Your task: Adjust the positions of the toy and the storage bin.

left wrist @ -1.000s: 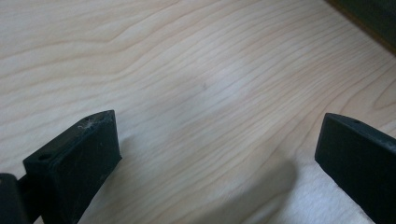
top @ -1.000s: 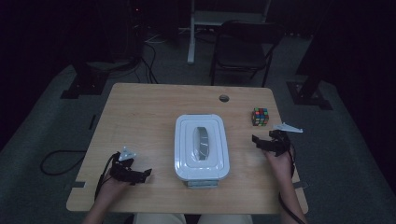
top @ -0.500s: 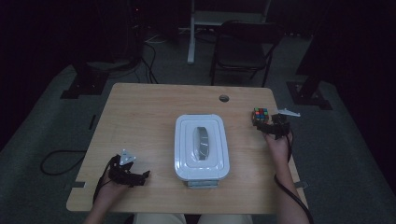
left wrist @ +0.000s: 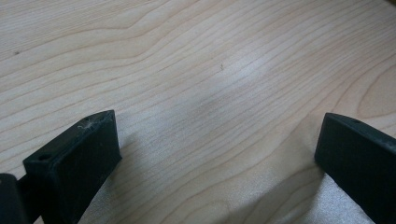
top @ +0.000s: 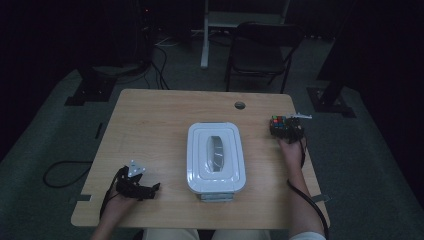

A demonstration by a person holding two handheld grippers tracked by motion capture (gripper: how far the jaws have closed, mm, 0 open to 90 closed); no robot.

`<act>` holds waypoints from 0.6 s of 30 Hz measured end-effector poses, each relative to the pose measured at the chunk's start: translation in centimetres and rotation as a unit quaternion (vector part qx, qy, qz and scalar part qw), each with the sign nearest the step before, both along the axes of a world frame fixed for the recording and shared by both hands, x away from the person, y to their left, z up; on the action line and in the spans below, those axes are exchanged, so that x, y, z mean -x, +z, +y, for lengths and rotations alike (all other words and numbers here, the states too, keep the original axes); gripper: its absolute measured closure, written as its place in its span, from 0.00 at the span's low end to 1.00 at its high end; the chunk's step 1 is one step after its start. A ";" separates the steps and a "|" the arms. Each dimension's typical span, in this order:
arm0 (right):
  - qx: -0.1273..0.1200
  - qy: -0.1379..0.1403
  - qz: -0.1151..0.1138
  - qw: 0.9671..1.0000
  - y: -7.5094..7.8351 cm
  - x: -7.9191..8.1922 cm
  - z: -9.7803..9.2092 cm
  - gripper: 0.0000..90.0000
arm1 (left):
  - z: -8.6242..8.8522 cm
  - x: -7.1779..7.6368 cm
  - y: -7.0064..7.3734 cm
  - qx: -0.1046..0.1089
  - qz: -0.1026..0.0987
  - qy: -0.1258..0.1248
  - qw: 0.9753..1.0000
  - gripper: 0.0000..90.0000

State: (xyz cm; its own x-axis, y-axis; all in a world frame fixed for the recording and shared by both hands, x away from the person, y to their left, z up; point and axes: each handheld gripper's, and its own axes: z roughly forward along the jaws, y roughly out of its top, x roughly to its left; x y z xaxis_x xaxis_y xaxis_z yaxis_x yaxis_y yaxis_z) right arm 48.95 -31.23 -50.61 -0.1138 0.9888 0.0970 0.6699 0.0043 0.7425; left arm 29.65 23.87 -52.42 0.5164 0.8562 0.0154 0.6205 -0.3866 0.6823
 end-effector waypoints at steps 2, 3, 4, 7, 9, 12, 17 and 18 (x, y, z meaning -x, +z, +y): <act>0.003 0.000 0.007 1.000 -0.4 -0.3 0.2 0.17 | 0.0 0.0 0.0 0.001 0.000 -0.001 1.000 0.01; 0.002 0.004 0.010 1.000 -0.6 -0.4 0.3 0.18 | 0.0 0.0 0.0 0.001 0.000 -0.002 1.000 0.01; -0.001 0.005 0.015 1.000 -0.7 -0.5 0.4 0.19 | 0.0 0.0 0.0 0.001 0.000 -0.002 1.000 0.01; 0.015 0.003 0.020 1.000 -1.1 -0.7 0.6 0.26 | 0.0 0.0 0.0 0.001 0.000 -0.002 1.000 0.01; 0.014 -0.003 0.025 1.000 -1.0 -0.7 0.7 0.32 | 0.0 0.0 0.0 0.001 0.000 -0.001 1.000 0.01; 0.014 -0.008 0.030 0.999 -1.1 -0.7 0.6 0.34 | 0.0 0.0 0.0 0.001 0.000 0.002 1.000 0.01; 0.016 -0.006 0.023 1.000 -0.8 0.0 0.4 0.38 | 0.0 0.0 0.0 0.001 0.000 0.002 1.000 0.01; 0.022 -0.005 0.021 1.000 -0.7 0.2 0.4 0.38 | 0.0 0.0 0.0 0.000 0.000 0.002 1.000 0.01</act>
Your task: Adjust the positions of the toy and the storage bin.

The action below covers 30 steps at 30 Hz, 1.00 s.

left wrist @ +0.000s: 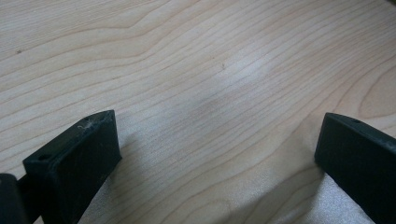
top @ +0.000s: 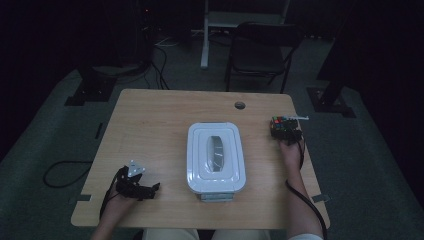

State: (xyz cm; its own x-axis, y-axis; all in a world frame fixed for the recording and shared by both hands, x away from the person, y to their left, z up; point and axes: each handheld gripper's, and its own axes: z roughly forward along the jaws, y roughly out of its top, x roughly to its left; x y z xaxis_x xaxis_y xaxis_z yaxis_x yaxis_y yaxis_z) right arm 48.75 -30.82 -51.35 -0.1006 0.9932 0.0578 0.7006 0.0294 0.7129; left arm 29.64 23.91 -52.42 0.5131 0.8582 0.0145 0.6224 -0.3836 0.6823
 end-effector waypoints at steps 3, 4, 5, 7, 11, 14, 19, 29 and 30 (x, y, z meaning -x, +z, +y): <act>0.001 0.005 -0.005 1.000 0.1 0.6 -0.1 0.38 | 0.0 0.0 0.0 0.000 0.000 0.000 1.000 0.01; -0.002 0.008 -0.007 1.000 0.2 0.9 -0.1 0.38 | 0.0 0.0 0.0 0.000 0.000 0.000 1.000 0.01; -0.005 0.010 -0.008 1.000 0.3 1.1 -0.1 0.38 | 0.0 0.0 0.0 0.000 0.000 0.000 1.000 0.01; -0.001 0.017 -0.013 1.000 0.6 1.7 0.0 0.38 | 0.0 0.0 0.0 0.000 0.000 0.000 1.000 0.01; 0.002 0.029 -0.020 0.999 1.3 2.9 0.2 0.38 | 0.0 0.0 0.0 0.000 0.000 -0.001 1.000 0.01; 0.007 0.032 -0.022 0.999 1.6 3.6 0.3 0.38 | 0.0 0.0 0.0 0.000 0.000 -0.003 1.000 0.01; 0.009 0.046 -0.029 0.998 2.3 6.1 0.2 0.38 | -0.1 0.0 0.0 0.000 0.000 -0.005 1.000 0.01; 0.017 0.071 -0.034 0.997 2.4 10.4 0.2 0.38 | -0.1 0.0 0.0 0.000 0.000 -0.008 1.000 0.01; 0.018 0.072 -0.034 0.997 2.3 10.8 0.2 0.38 | -0.1 0.0 0.0 0.000 0.000 -0.009 1.000 0.01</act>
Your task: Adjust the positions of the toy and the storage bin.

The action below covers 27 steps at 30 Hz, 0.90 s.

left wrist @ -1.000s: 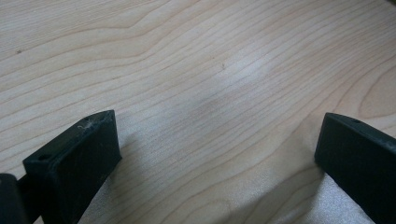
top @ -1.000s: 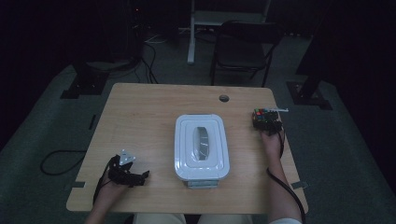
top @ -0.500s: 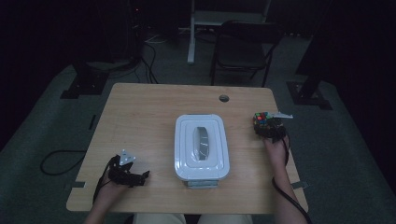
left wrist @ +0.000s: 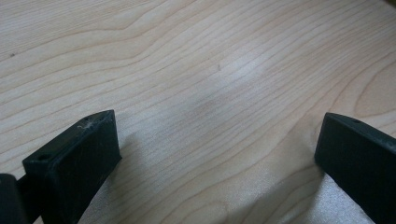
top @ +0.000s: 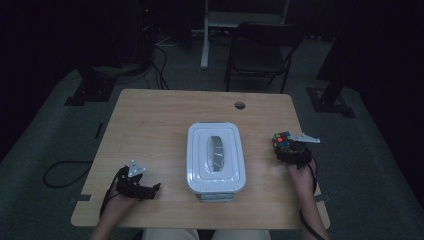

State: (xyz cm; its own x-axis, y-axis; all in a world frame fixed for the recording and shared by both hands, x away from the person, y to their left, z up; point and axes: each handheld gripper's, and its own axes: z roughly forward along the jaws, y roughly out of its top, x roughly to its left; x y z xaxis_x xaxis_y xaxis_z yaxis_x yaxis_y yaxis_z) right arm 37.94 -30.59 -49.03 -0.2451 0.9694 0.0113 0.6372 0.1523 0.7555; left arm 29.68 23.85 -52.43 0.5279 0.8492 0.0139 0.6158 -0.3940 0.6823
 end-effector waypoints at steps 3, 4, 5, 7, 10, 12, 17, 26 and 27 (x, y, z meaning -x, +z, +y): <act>-0.004 0.000 0.000 1.000 -0.2 1.4 -0.1 0.38 | 0.0 0.0 0.0 0.000 0.000 -0.001 1.000 0.01; -0.003 0.001 0.001 1.000 -0.2 1.8 -0.2 0.38 | 0.0 0.0 0.0 0.000 0.000 -0.001 1.000 0.01; -0.003 0.000 0.000 1.000 -0.3 2.3 -0.3 0.38 | 0.0 0.0 0.0 0.000 0.000 -0.002 1.000 0.01; -0.007 0.000 0.003 1.000 -0.4 3.1 -0.5 0.38 | 0.0 0.0 0.0 0.000 0.001 -0.002 1.000 0.01; -0.001 -0.002 0.005 1.000 -0.4 4.5 -0.8 0.38 | 0.0 0.0 0.0 0.000 0.000 -0.002 1.000 0.01; 0.000 -0.004 0.007 1.000 -0.5 5.3 -1.0 0.38 | 0.0 0.0 0.0 0.000 0.001 -0.002 1.000 0.01; 0.009 -0.006 0.013 1.000 -0.8 7.1 -1.8 0.38 | 0.0 0.0 0.0 -0.001 0.001 -0.003 1.000 0.01; 0.000 -0.015 0.014 1.000 -1.3 9.7 -3.0 0.38 | 0.0 0.0 0.0 -0.001 0.001 -0.003 1.000 0.01; -0.003 -0.015 0.016 1.000 -1.5 9.9 -3.1 0.38 | 0.0 0.0 0.0 -0.001 0.001 -0.003 1.000 0.01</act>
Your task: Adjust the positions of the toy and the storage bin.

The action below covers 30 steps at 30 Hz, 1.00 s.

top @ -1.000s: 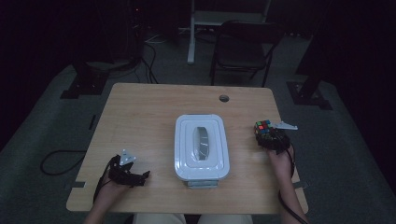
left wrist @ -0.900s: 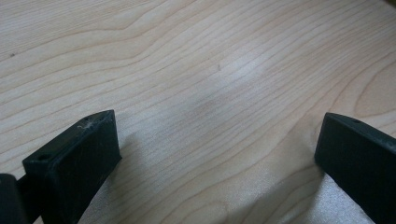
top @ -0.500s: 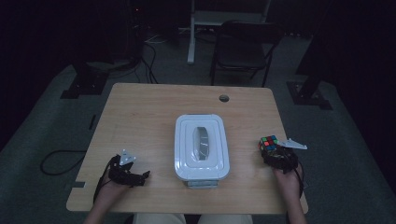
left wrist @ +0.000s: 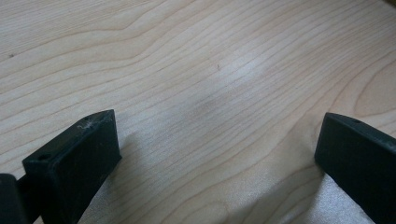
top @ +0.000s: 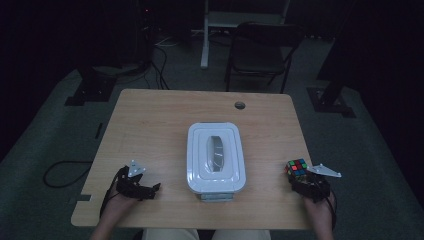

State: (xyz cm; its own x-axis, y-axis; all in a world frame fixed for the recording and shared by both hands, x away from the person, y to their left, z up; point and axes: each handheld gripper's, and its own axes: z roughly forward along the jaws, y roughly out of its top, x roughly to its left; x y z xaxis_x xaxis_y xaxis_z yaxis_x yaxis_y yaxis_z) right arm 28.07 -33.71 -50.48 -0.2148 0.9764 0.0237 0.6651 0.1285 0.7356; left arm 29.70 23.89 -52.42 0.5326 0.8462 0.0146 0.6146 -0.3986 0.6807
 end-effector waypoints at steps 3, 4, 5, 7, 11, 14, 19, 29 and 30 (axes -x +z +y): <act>-0.002 -0.002 0.005 1.000 -0.5 0.3 -0.2 0.38 | 0.0 0.0 0.0 0.000 0.000 0.000 1.000 0.01; -0.003 -0.003 0.006 1.000 -0.7 0.4 -0.2 0.38 | 0.0 0.0 0.0 0.000 0.000 0.000 1.000 0.01; -0.005 -0.001 0.007 1.000 -0.8 0.5 -0.2 0.38 | 0.0 0.0 0.0 0.000 0.000 0.000 1.000 0.01; -0.003 0.003 0.008 1.000 -1.2 0.6 -0.2 0.38 | 0.0 0.0 0.0 0.000 0.000 0.000 1.000 0.01; -0.009 0.004 0.005 1.000 -1.4 0.9 -0.4 0.37 | 0.0 0.0 0.0 0.000 0.000 0.000 1.000 0.01; -0.010 0.004 0.004 1.000 -1.3 1.0 -0.5 0.35 | 0.0 0.0 0.0 0.000 0.000 0.000 1.000 0.01; -0.031 -0.002 -0.020 0.999 0.0 1.3 -1.0 0.25 | 0.0 0.0 0.0 0.000 0.000 0.000 1.000 0.01; -0.043 0.007 -0.059 0.997 2.8 0.8 -0.8 0.22 | 0.0 0.1 0.0 0.000 0.000 0.001 1.000 0.01; -0.041 0.012 -0.064 0.997 3.2 0.6 -0.5 0.19 | 0.0 0.1 0.0 0.000 0.000 0.002 1.000 0.01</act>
